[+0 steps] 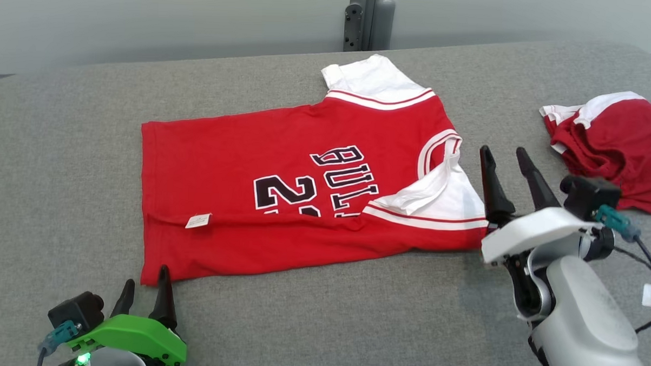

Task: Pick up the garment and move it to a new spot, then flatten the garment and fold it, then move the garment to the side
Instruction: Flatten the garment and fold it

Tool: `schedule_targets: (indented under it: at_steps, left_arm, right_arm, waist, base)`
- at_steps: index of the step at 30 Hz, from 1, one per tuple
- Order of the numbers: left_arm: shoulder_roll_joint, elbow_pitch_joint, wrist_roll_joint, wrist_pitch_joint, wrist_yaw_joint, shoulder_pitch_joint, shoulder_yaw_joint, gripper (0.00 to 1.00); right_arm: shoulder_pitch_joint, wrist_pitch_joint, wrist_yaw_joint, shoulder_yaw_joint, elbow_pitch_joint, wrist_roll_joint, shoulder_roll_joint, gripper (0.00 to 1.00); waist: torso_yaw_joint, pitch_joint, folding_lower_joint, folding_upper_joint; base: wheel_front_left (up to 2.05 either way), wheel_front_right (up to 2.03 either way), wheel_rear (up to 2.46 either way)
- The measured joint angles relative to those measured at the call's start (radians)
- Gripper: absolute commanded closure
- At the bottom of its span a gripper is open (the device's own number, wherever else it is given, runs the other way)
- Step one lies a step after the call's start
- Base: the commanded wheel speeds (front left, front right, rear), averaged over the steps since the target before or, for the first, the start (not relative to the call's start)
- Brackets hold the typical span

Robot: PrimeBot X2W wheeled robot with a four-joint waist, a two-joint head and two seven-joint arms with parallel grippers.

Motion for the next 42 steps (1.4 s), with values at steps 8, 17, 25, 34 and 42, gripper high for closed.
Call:
schedule_targets:
  at_steps: [8,17,25,34,42]
  left_arm:
    - [0.008,-0.009,-0.027,0.071,0.065,0.006,0.021,0.0]
    - [0.014,-0.023,-0.029,0.117,0.108,0.006,0.021,1.0]
    - [0.013,-0.095,-0.027,0.068,0.103,0.005,0.019,1.0]
    - [0.01,-0.141,-0.027,0.066,0.098,0.005,0.0,1.0]
    - [0.009,-0.141,-0.03,0.059,0.099,0.006,-0.001,1.0]
  right_arm:
    - [0.176,0.0,0.0,-0.039,-0.171,-0.058,0.028,0.0]
    - [0.265,0.06,0.0,-0.039,-0.211,-0.071,0.047,0.0]
    - [0.269,0.135,0.0,-0.095,-0.093,-0.119,0.067,0.0]
    - [0.188,0.144,0.0,-0.093,0.035,-0.083,0.081,0.0]
    - [0.103,0.146,0.0,-0.065,0.163,-0.028,0.084,0.17]
  waist:
    - [-0.051,-0.004,0.0,0.0]
    - [-0.088,0.012,0.0,0.0]
    - [-0.056,0.018,0.0,0.0]
    - [-0.003,0.031,0.0,0.0]
    - [0.014,0.044,0.0,0.0]
  base:
    - [0.0,0.0,0.0]
    - [0.0,0.0,0.0]
    - [0.0,0.0,0.0]
    - [0.0,0.0,0.0]
    - [0.0,0.0,0.0]
